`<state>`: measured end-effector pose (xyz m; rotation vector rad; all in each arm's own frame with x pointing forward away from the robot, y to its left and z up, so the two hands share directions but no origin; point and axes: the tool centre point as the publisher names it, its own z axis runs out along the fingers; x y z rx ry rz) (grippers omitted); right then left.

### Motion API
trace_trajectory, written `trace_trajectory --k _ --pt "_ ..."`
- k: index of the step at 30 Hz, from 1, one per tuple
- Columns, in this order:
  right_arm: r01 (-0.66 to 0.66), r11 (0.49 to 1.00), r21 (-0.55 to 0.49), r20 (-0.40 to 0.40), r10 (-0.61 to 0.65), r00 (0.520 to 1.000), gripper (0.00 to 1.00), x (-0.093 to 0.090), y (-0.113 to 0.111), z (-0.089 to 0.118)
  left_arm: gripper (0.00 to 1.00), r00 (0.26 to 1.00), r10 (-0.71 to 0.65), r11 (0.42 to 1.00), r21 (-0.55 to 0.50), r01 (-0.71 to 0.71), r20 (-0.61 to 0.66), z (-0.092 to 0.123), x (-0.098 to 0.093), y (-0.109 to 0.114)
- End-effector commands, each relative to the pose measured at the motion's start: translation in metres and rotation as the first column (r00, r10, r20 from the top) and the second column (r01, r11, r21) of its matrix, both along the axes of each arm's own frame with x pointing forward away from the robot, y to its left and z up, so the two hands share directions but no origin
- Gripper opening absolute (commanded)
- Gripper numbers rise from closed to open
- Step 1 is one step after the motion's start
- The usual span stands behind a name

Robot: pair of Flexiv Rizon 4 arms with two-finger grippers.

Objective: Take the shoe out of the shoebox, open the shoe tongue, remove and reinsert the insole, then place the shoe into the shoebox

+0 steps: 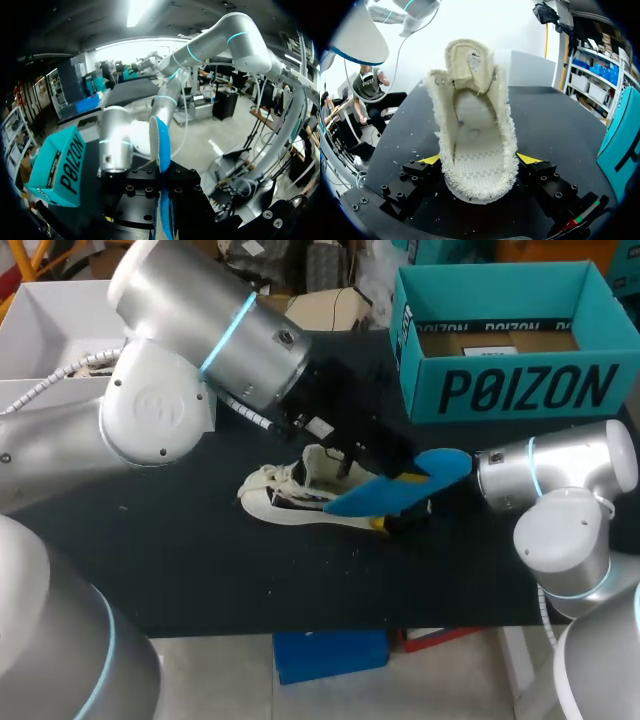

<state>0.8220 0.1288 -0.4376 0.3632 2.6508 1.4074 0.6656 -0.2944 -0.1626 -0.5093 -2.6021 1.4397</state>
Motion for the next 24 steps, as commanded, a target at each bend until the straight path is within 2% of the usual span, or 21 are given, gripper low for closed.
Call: trace_trajectory --k 1,11,13,16,24 --pt "0.003 1.000 -0.003 -0.001 -0.003 1.000 0.00 0.001 0.002 -0.003 0.00 0.999 -0.012 0.995 -0.100 0.008 -0.034 -0.007 0.003 0.005" --pt "0.003 1.000 -0.003 -0.001 -0.003 1.000 0.00 0.001 0.002 -0.003 0.00 0.999 -0.012 0.995 -0.100 0.008 -0.034 -0.007 0.003 0.005" --pt "0.003 1.000 -0.003 -0.001 -0.003 1.000 0.00 0.001 0.002 -0.003 0.00 0.987 0.029 0.981 -0.185 -0.058 -0.156 0.002 0.001 0.010" --pt "0.003 1.000 -0.003 -0.001 -0.003 1.000 0.00 0.001 0.002 -0.003 0.00 0.959 0.065 0.961 -0.243 -0.135 -0.275 0.017 0.000 0.016" --pt "0.003 1.000 -0.003 -0.001 -0.003 1.000 0.00 0.001 0.002 -0.003 0.00 0.892 0.108 0.906 -0.325 -0.270 -0.439 0.060 0.005 0.033"
